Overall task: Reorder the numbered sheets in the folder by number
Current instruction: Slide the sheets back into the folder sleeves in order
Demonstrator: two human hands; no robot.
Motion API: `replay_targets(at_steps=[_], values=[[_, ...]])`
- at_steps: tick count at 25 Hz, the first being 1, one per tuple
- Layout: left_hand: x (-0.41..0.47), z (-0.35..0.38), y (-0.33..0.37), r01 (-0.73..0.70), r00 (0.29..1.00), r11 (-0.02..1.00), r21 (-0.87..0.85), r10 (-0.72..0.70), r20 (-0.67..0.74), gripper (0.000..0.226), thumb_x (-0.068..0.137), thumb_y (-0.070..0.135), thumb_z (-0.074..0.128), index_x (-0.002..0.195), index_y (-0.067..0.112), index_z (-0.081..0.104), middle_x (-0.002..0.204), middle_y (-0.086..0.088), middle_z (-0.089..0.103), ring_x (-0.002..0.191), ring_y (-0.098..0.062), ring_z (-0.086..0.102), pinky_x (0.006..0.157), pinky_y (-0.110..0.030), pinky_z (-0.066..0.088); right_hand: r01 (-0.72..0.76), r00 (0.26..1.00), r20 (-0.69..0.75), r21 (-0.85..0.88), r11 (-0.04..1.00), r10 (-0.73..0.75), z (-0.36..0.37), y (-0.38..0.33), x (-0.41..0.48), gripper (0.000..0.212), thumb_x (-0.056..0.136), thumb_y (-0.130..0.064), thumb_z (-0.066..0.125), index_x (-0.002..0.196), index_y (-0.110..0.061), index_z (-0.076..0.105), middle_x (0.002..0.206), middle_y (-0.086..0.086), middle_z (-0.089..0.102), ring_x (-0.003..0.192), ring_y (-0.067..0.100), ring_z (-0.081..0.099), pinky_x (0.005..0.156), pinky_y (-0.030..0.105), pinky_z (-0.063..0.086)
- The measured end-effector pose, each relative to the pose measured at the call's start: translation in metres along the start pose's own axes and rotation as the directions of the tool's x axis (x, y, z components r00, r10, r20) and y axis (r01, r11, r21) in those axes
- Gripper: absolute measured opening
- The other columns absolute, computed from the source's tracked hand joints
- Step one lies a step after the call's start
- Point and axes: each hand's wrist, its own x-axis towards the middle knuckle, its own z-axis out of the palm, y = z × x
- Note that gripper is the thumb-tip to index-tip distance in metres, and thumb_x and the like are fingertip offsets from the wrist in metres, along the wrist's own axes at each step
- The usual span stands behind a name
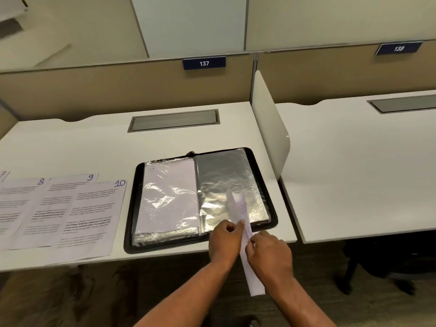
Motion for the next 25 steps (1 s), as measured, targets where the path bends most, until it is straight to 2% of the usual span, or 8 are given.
replay_targets(at_steps=[2, 4, 7, 9, 15, 19, 22, 25], values=[[0.014, -0.012, -0.011, -0.078, 0.997, 0.981, 0.180, 0.081, -0.011, 0.027, 0.091, 0.055, 0.062, 0.090, 0.028, 0.064, 0.091, 0.012, 0.069, 0.079, -0.005, 0.064, 0.069, -0.028, 0.053, -0.031, 0.999, 0.017, 0.025, 0.999, 0.030, -0.004, 0.007, -0.005, 0.023, 0.096, -0.043, 0.060, 0.100, -0.026, 0.074, 0.093, -0.007, 0.071, 0.070, 0.008, 0.064, 0.066, 0.023, 0.054], [0.032, -0.025, -0.028, -0.184, 0.980, 0.900, 0.395, 0.198, 0.007, 0.027, 0.090, 0.050, 0.064, 0.108, 0.030, 0.066, 0.110, 0.012, 0.068, 0.096, -0.010, 0.065, 0.080, -0.031, 0.053, -0.055, 0.998, 0.032, 0.030, 0.998, 0.054, -0.006, 0.011, -0.013, 0.024, 0.095, -0.044, 0.063, 0.108, -0.027, 0.072, 0.101, -0.007, 0.073, 0.078, 0.008, 0.068, 0.069, 0.020, 0.055], [0.066, -0.037, -0.047, -0.454, 0.885, 0.616, 0.644, 0.398, 0.243, 0.043, 0.089, 0.046, 0.065, 0.127, 0.026, 0.062, 0.127, 0.005, 0.063, 0.115, -0.019, 0.058, 0.094, -0.035, 0.045, -0.103, 0.995, 0.014, 0.048, 0.993, 0.103, -0.006, 0.009, -0.022, 0.020, 0.094, -0.040, 0.067, 0.107, -0.026, 0.072, 0.102, -0.007, 0.074, 0.082, 0.008, 0.070, 0.070, 0.020, 0.056], [0.083, -0.038, -0.047, -0.562, 0.818, 0.473, 0.678, 0.439, 0.372, 0.044, 0.089, 0.046, 0.065, 0.127, 0.025, 0.062, 0.127, 0.003, 0.062, 0.115, -0.022, 0.055, 0.094, -0.037, 0.044, -0.134, 0.991, 0.013, 0.052, 0.990, 0.133, -0.007, 0.006, -0.025, 0.018, 0.094, -0.038, 0.068, 0.107, -0.025, 0.071, 0.102, -0.005, 0.074, 0.083, 0.008, 0.069, 0.071, 0.024, 0.058], [0.101, -0.037, -0.042, -0.681, 0.712, 0.359, 0.639, 0.531, 0.460, 0.025, 0.093, 0.035, 0.057, 0.105, 0.020, 0.072, 0.103, -0.002, 0.069, 0.097, -0.026, 0.061, 0.080, -0.037, 0.046, -0.180, 0.983, -0.034, 0.078, 0.981, 0.183, -0.014, -0.001, -0.033, 0.016, 0.092, -0.027, 0.071, 0.107, -0.022, 0.073, 0.099, -0.003, 0.073, 0.082, 0.012, 0.069, 0.068, 0.027, 0.056], [0.103, -0.039, -0.042, -0.688, 0.704, 0.370, 0.624, 0.546, 0.453, 0.028, 0.095, 0.033, 0.049, 0.091, 0.017, 0.072, 0.089, -0.003, 0.069, 0.084, -0.026, 0.061, 0.068, -0.035, 0.038, -0.188, 0.979, -0.063, 0.078, 0.979, 0.193, -0.014, -0.005, -0.040, 0.018, 0.090, -0.026, 0.073, 0.107, -0.020, 0.074, 0.100, -0.002, 0.074, 0.082, 0.012, 0.070, 0.068, 0.025, 0.056], [0.104, -0.039, -0.038, -0.646, 0.754, 0.462, 0.607, 0.508, 0.416, 0.027, 0.093, 0.033, 0.050, 0.086, 0.016, 0.070, 0.083, -0.003, 0.067, 0.078, -0.026, 0.060, 0.062, -0.033, 0.038, -0.214, 0.973, -0.070, 0.071, 0.974, 0.219, -0.015, -0.009, -0.043, 0.022, 0.090, -0.027, 0.075, 0.111, -0.020, 0.074, 0.103, -0.002, 0.074, 0.084, 0.012, 0.071, 0.069, 0.028, 0.059], [0.105, -0.040, -0.034, -0.576, 0.816, 0.588, 0.567, 0.449, 0.363, 0.021, 0.091, 0.033, 0.055, 0.091, 0.019, 0.070, 0.088, 0.001, 0.069, 0.082, -0.024, 0.062, 0.067, -0.034, 0.048, -0.220, 0.973, -0.061, 0.076, 0.973, 0.224, -0.015, -0.011, -0.045, 0.024, 0.092, -0.031, 0.073, 0.114, -0.022, 0.072, 0.107, -0.003, 0.074, 0.088, 0.012, 0.071, 0.071, 0.029, 0.061]])
